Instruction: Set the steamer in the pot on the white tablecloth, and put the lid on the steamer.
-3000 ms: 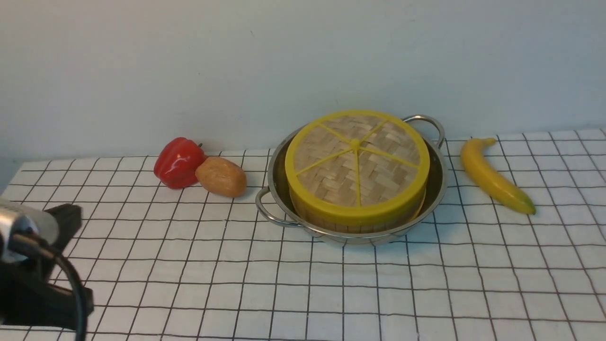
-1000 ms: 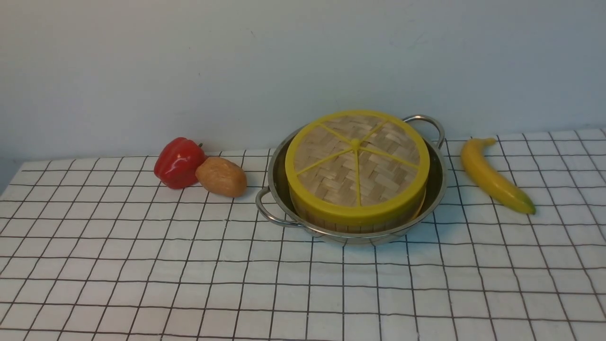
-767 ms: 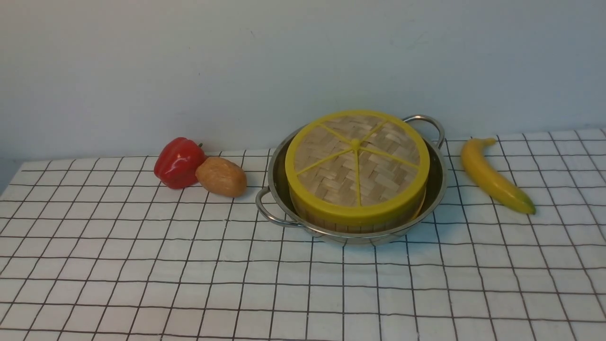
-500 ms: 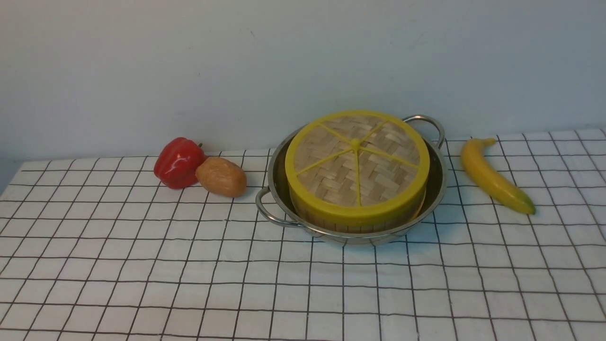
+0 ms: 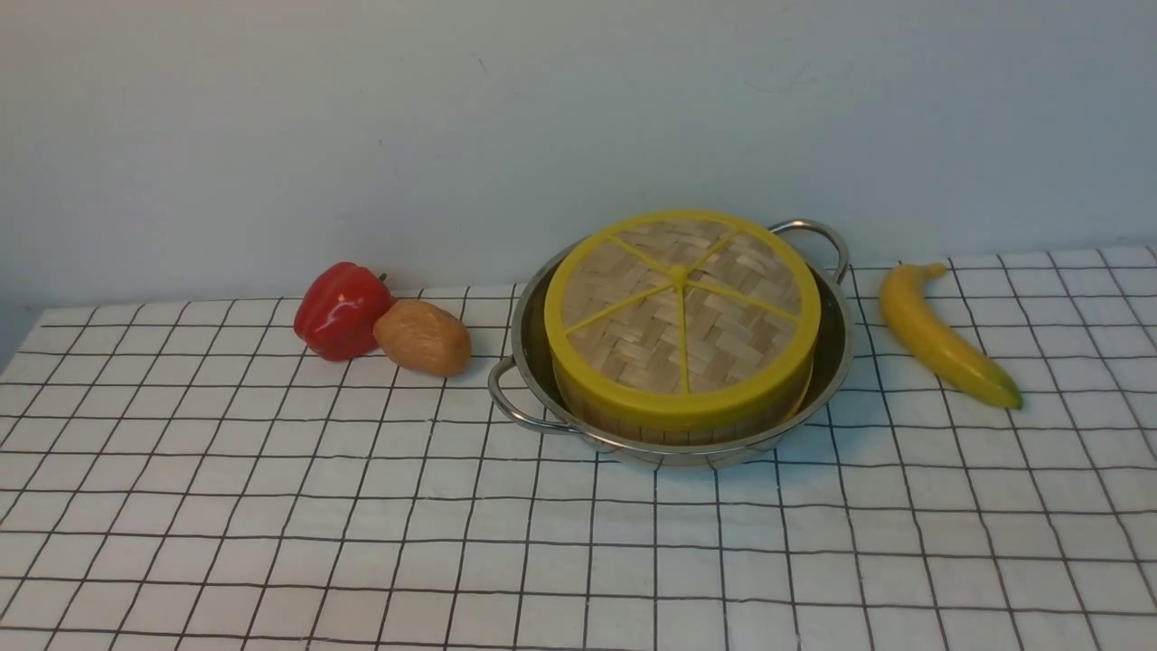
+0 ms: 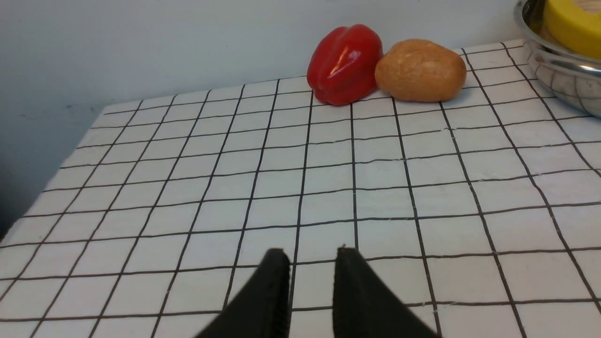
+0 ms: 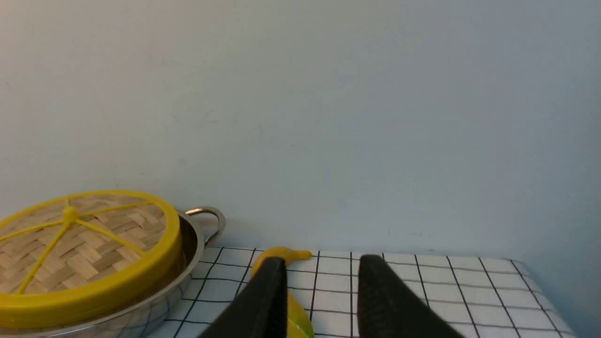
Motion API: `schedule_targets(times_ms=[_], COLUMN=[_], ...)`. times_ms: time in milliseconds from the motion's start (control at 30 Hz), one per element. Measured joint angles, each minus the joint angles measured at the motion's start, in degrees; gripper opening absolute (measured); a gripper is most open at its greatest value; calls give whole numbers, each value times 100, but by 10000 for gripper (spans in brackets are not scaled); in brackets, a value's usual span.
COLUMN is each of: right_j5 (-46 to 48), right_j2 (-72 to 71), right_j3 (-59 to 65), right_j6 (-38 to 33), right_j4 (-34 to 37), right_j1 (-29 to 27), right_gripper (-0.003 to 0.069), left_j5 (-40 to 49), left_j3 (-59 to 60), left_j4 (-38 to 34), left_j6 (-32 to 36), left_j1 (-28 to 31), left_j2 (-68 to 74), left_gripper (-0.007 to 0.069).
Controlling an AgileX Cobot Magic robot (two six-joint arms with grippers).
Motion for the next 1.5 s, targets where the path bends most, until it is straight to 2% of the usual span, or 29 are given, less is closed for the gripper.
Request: schedule_targets(times_ms=[133,333,700,1500], right_j5=[-409,-503,-175,-162], right_j2=[-114,-183,-183,-183], right_j3=[566,947,962,962], right_j6=[0,0,0,0], right_j4=[110,110,77,110], right_j1=[-253,-359,-359,-359], right_gripper=[240,240,240,240], left_j5=[0,0,-7,-7], left_j3=[0,0,0,0], left_j4=[-1,-1,-1,-1], left_j6=[0,2,2,7], left_j1=[0,0,1,1], left_j2=[0,0,0,0], left_gripper=[155,160,189,222])
